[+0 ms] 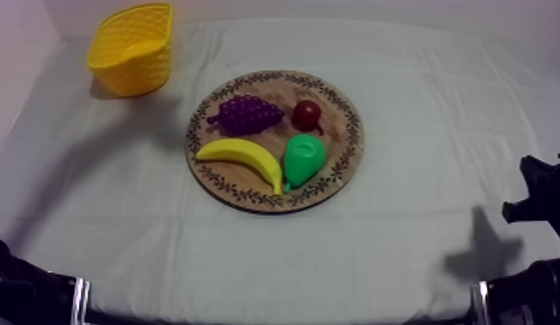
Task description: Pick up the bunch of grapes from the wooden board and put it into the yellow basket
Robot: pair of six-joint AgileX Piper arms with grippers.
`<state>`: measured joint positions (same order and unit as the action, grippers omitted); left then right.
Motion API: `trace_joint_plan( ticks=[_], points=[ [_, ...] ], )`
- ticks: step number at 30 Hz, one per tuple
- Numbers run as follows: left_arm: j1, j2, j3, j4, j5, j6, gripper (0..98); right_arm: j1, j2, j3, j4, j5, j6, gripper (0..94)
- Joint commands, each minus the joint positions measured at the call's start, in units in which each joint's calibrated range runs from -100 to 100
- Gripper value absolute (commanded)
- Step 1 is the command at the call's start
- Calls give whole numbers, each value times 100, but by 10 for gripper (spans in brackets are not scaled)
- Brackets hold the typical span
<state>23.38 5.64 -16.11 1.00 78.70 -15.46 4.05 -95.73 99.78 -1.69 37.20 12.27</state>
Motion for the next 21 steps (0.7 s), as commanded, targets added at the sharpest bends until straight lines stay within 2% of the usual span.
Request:
trace_joint_plan(
  ticks=[1, 6, 12, 15, 21],
  points=[
    [4, 20, 124, 12, -123, -89, 0, 1, -2, -1, 1, -2, 1, 5],
    [36, 40, 336, 8, -210, -472, 0, 1, -2, -1, 1, -2, 1, 5],
    [84, 49, 330, -202, 260, -1072, 0, 1, -2, -1, 1, -2, 1, 5],
    [98, 54, 350, -346, 455, -1213, 0, 1, -2, -1, 1, -2, 1, 5],
    [104, 56, 491, -441, 494, -1301, 0, 1, -2, -1, 1, -2, 1, 5]
  ],
)
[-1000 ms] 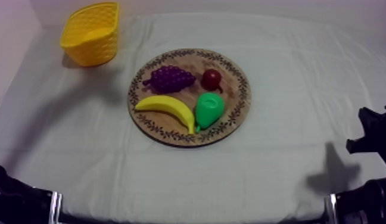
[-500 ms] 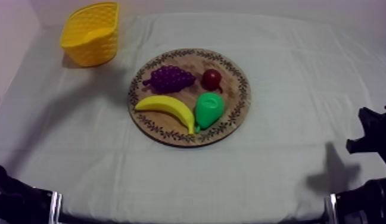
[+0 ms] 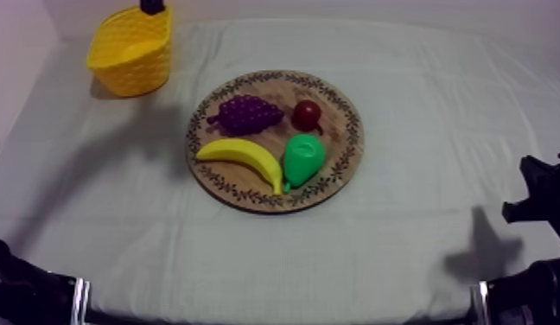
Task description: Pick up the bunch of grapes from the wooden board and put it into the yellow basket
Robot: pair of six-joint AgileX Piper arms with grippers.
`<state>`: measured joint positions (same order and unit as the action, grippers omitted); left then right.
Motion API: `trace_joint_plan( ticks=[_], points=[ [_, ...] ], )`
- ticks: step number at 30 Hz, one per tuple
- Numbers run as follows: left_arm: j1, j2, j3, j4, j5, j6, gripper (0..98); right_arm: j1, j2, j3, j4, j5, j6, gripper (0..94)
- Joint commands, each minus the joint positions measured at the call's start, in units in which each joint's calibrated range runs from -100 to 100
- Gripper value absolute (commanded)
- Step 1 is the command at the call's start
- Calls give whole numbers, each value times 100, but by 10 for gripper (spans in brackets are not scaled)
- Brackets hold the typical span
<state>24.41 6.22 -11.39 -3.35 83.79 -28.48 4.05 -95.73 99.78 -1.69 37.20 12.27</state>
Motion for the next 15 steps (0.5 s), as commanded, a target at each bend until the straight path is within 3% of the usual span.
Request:
trace_joint_plan(
  ticks=[1, 12, 15],
  points=[
    [2, -4, 54, -12, -35, 0, 0, 1, -2, -1, 1, -3, 1, 5],
    [94, -28, 437, -76, -273, 54, 16, 1, -2, -1, 1, -3, 1, 5],
    [100, -43, 524, -72, -238, -5, 261, 1, -2, -1, 1, -3, 1, 5]
  ],
)
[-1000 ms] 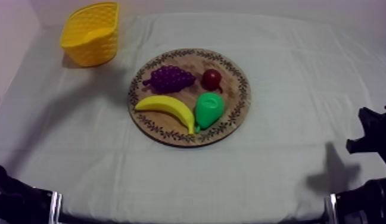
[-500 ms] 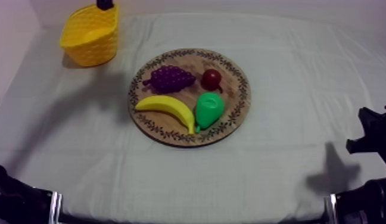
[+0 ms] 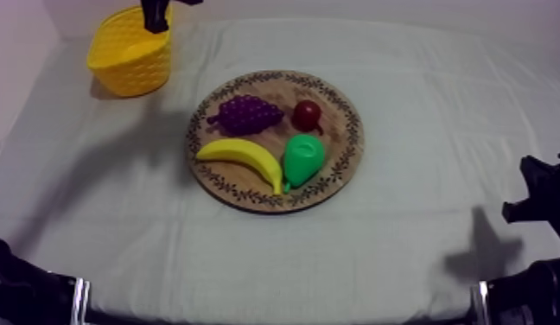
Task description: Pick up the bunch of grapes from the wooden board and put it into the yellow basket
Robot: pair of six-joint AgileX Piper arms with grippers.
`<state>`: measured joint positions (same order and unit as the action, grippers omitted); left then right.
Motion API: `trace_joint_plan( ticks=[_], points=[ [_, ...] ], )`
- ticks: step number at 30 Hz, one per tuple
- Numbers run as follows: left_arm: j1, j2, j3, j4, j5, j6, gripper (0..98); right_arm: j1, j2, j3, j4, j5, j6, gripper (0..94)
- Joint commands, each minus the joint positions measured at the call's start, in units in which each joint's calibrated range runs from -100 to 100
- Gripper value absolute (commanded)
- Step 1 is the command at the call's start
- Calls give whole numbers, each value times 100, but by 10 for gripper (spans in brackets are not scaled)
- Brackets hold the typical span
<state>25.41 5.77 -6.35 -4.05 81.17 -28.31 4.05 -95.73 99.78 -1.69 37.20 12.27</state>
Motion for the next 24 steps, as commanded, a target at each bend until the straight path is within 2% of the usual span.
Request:
trace_joint_plan(
  ticks=[1, 3, 5, 9, 14, 24],
  points=[
    [1, -7, 61, 4, 30, -36, 356, 1, -2, -1, 1, -3, 1, 5],
    [-2, -21, 164, 8, 24, -29, 537, 1, -2, -1, 1, -3, 1, 5],
    [-1, -34, 303, -10, -18, 37, 677, 1, -2, -1, 1, -3, 1, 5],
    [18, -44, 593, -54, -124, 173, 852, 1, -2, -1, 1, -3, 1, 5],
    [48, -14, 839, -40, -268, 243, 923, 1, -2, -1, 1, -3, 1, 5],
    [81, 354, 1061, 61, -586, 254, 935, 1, -2, -1, 1, -3, 1, 5]
  ],
)
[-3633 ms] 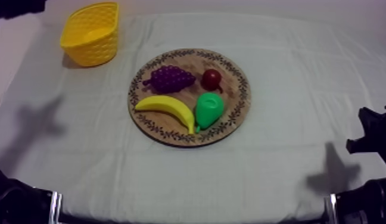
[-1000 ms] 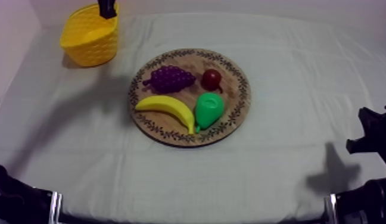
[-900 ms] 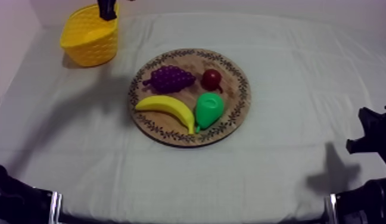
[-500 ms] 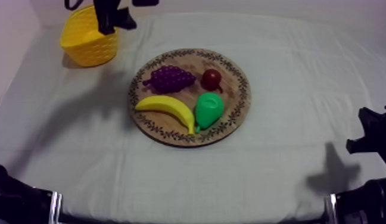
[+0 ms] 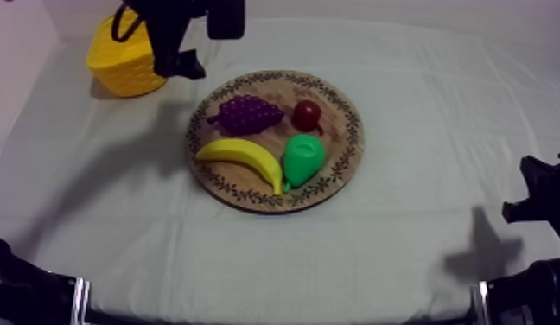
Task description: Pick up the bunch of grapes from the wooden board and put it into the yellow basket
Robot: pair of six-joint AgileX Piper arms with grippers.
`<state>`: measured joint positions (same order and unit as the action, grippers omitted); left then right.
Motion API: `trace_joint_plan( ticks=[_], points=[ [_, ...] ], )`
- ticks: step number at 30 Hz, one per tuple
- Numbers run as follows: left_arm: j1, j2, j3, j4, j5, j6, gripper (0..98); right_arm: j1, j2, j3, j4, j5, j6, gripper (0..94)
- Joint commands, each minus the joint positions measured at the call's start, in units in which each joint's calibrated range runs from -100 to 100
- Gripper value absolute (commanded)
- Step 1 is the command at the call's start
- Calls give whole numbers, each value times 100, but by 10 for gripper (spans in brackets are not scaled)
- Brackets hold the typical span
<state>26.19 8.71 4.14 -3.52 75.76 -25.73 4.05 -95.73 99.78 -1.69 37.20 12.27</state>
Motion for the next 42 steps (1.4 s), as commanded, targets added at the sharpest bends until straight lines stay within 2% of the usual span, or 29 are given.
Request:
trace_joint_plan(
  ticks=[1, 17, 42],
  points=[
    [15, 136, 18, 15, -101, -4, 934, 1, -2, -1, 1, -3, 1, 5],
    [245, 1813, -508, 35, -441, 125, 942, 1, -2, -1, 1, -3, 1, 5],
    [197, 3643, -1436, 208, -669, 205, 954, 1, -2, -1, 1, -3, 1, 5]
  ],
)
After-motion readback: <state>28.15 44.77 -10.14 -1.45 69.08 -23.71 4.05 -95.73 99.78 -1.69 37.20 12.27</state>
